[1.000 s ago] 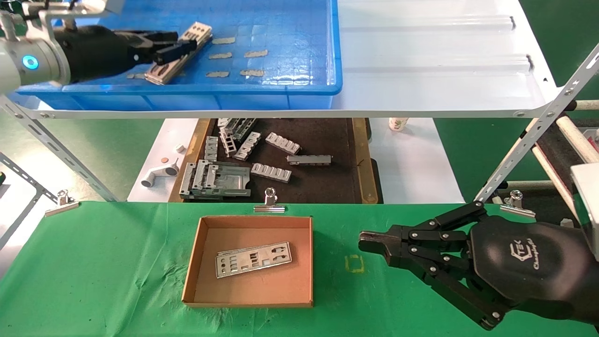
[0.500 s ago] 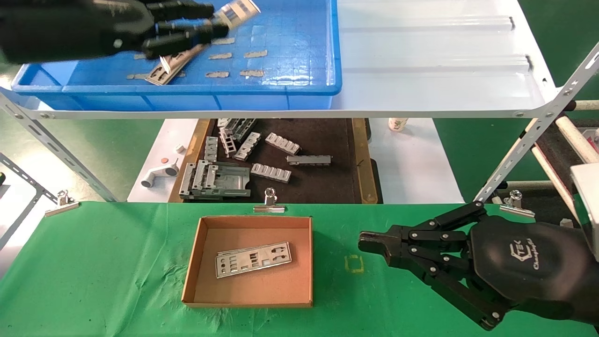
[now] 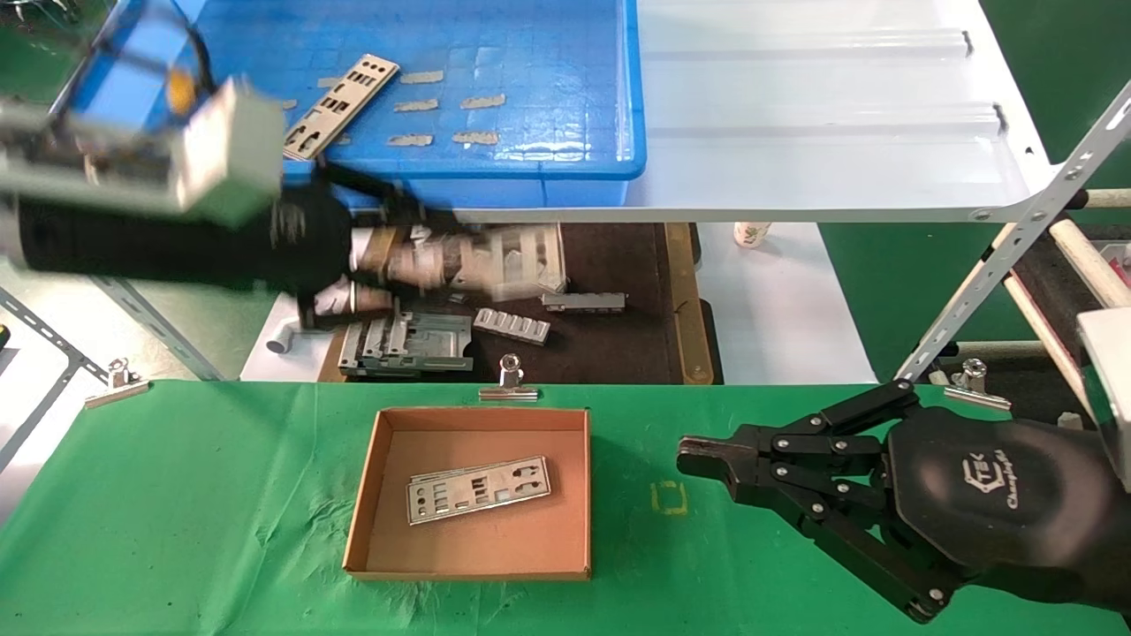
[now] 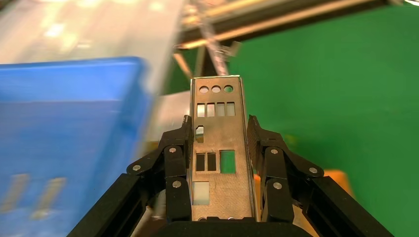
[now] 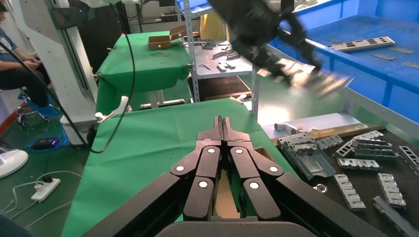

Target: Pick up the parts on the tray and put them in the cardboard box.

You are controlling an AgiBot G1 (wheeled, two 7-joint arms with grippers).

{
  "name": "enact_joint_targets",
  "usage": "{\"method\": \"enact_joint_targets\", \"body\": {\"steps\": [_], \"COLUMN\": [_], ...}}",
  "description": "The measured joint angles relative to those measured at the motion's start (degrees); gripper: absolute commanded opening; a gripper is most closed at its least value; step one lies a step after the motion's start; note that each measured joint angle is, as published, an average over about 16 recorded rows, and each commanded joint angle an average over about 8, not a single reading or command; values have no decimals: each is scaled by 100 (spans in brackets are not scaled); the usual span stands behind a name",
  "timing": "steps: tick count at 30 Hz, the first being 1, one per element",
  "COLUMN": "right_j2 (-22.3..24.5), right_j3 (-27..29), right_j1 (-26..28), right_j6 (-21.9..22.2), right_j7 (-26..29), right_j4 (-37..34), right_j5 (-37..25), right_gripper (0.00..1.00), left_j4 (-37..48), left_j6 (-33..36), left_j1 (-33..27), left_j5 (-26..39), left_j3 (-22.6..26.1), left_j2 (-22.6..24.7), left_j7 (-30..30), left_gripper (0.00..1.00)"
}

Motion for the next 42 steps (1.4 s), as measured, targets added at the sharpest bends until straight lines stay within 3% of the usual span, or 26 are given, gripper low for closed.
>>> {"method": "enact_joint_targets", "body": {"steps": [6,12,22,35,39,42], "right_j2": [0,0,0,0,0,0], "right_j3": [0,0,0,0,0,0], "right_j1": [0,0,0,0,0,0], "right_j6": [0,0,0,0,0,0], "right_j7": [0,0,0,0,0,0], "right_j4": [0,0,0,0,0,0], "right_j5": [0,0,0,0,0,0], "right_gripper": [0,0,0,0,0,0], "left_j4": [-803,-1091,-933,-459,-344,-273], "left_j6": [-269,-671,-1520,-2199,-2281,-2308], "left_j1": [633,1177,1741,1954,1974,1980], "left_j5": [-80,171,643,906,927,933], "left_j3": [504,821,1068,1151,1155,1158], "left_j2": [-161,-95,265,614,677,714], "left_j7": [102,257,339,412,440,454], "left_gripper": [0,0,0,1,20,53]}}
